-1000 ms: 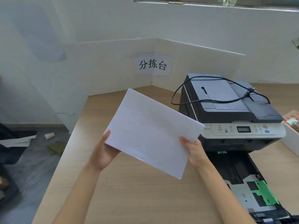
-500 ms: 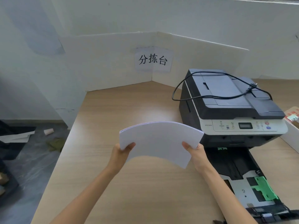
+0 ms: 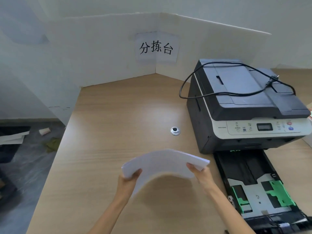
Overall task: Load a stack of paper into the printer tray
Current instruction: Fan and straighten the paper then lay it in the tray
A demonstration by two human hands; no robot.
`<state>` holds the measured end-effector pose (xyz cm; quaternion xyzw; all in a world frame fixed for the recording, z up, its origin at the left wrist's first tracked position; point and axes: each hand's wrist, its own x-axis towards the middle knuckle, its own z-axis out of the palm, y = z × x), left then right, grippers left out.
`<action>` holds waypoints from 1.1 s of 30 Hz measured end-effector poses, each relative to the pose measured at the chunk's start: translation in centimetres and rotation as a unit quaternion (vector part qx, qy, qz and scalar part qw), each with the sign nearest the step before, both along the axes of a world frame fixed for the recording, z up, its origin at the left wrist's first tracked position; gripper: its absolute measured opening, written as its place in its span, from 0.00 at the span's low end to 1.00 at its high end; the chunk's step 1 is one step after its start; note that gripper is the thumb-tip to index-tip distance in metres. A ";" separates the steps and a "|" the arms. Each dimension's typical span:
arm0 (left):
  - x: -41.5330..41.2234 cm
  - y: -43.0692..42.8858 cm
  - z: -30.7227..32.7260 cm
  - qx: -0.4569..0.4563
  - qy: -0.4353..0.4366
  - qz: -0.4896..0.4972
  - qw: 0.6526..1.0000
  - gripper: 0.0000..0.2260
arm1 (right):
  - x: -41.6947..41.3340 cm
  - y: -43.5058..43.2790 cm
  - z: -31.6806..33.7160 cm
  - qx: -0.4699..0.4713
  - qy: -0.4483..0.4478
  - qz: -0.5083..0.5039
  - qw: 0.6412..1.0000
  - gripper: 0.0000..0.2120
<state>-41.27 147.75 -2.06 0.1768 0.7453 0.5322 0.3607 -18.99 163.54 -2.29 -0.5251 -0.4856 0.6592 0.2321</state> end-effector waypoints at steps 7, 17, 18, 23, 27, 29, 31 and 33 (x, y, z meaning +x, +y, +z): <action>-0.9 -0.4 -2.3 -0.025 0.006 -0.054 0.998 0.11 | 1.2 -0.2 -2.0 -0.035 -0.036 0.073 0.996 0.20; -0.4 -0.6 -1.7 -0.030 0.029 -0.064 0.997 0.13 | 2.2 0.1 -1.3 -0.081 0.000 0.080 0.993 0.36; -0.8 -0.5 -1.5 -0.035 0.036 -0.072 0.996 0.13 | 2.3 0.3 -0.7 -0.068 -0.007 0.090 0.994 0.37; -3.5 -0.6 2.6 -0.061 -0.004 -0.130 0.990 0.10 | 2.4 0.5 3.3 -0.036 -0.011 0.147 0.988 0.32; -6.0 -2.4 6.7 -0.005 -0.058 -0.228 0.972 0.16 | 1.7 -0.5 7.1 -0.029 0.034 0.198 0.979 0.32; -6.7 -3.5 8.4 0.004 -0.076 -0.263 0.962 0.20 | 1.5 -1.4 9.0 -0.024 0.053 0.211 0.976 0.24; -7.1 -4.5 9.9 0.009 -0.106 -0.284 0.953 0.27 | 1.3 -2.5 10.7 -0.001 0.065 0.210 0.976 0.19; -7.1 -5.2 11.2 0.017 -0.118 -0.299 0.947 0.29 | 1.4 -3.6 12.0 0.028 0.066 0.195 0.978 0.14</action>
